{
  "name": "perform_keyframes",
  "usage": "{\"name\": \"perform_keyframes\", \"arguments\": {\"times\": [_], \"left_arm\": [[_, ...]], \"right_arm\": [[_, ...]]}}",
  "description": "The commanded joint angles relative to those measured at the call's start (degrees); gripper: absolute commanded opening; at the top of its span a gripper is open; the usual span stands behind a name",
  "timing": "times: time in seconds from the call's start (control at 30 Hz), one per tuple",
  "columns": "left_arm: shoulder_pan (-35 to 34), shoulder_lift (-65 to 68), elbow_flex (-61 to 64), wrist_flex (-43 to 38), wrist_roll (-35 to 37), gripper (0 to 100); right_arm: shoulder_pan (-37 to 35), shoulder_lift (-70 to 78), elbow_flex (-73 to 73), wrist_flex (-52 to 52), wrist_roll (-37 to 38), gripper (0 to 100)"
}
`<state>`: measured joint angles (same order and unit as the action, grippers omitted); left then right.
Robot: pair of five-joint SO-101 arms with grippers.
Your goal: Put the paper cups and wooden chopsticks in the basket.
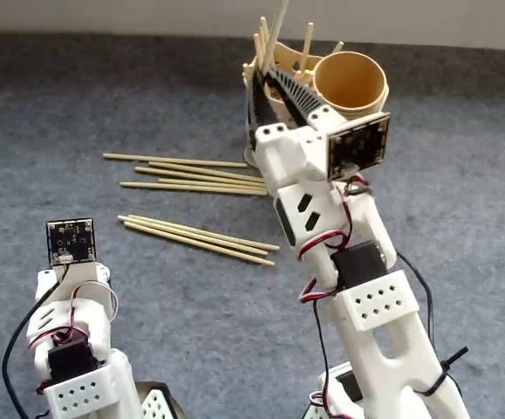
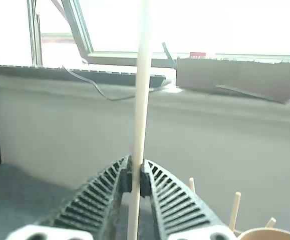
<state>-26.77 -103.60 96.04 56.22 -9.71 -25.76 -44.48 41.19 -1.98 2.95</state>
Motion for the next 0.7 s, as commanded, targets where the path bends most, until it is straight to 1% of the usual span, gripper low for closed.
{"name": "perform_keyframes", "arguments": {"times": [0.0,0.07,0.33,0.53,0.67], "left_arm": [[-0.4,-0.22,1.1,-0.18,-0.44,1],[-0.4,-0.22,1.1,-0.18,-0.44,1],[-0.4,-0.22,1.1,-0.18,-0.44,1],[-0.4,-0.22,1.1,-0.18,-0.44,1],[-0.4,-0.22,1.1,-0.18,-0.44,1]], "right_arm": [[1.19,4.79,-8.4,-2.15,-0.44,0.5],[1.45,8.84,-12.79,-2.15,-0.44,0.5],[8.57,24.75,-26.59,-2.24,-0.44,0.5],[9.01,33.71,-30.64,-2.24,-0.44,0.6],[9.01,33.45,-30.81,-2.15,-0.53,1.2]]}}
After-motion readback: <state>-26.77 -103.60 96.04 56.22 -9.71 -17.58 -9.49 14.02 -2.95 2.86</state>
